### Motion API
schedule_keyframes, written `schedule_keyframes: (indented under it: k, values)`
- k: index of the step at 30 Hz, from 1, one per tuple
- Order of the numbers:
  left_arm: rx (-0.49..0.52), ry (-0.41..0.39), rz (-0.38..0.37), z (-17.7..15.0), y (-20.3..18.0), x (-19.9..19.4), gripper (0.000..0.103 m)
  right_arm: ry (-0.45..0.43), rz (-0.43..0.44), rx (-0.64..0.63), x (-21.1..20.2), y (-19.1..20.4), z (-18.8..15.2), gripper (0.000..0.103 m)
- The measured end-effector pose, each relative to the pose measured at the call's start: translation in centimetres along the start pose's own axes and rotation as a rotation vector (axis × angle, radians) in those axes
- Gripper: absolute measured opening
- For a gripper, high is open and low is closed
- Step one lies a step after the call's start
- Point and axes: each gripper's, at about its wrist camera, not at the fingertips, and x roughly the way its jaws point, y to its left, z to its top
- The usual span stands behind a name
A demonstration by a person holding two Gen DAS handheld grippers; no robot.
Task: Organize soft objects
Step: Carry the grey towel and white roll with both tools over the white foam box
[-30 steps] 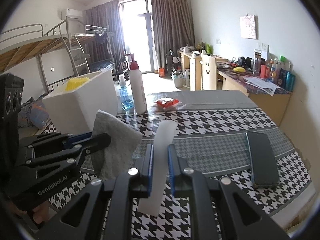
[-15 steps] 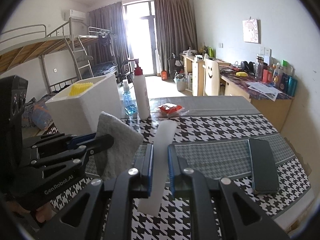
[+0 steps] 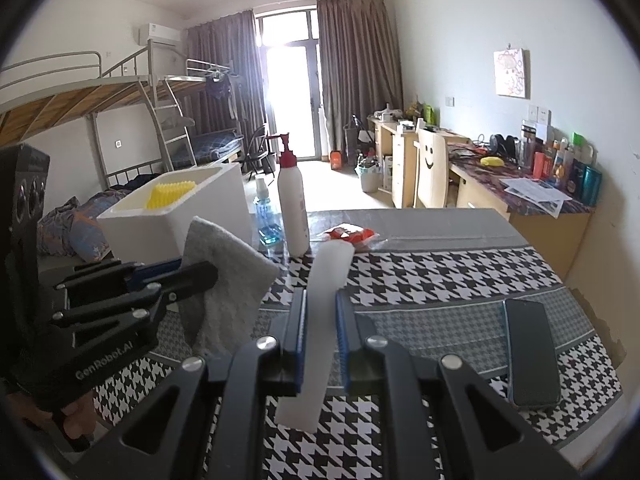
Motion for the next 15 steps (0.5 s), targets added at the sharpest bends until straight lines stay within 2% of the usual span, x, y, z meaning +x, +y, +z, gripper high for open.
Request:
schedule_keyframes:
  k: [15]
  values:
    - [-0.011, -0.012, -0.001, 1.1, 1.2, 0.0, 0.013, -0.016, 0.010, -0.021, 0.0, 0.6, 0.8, 0.017]
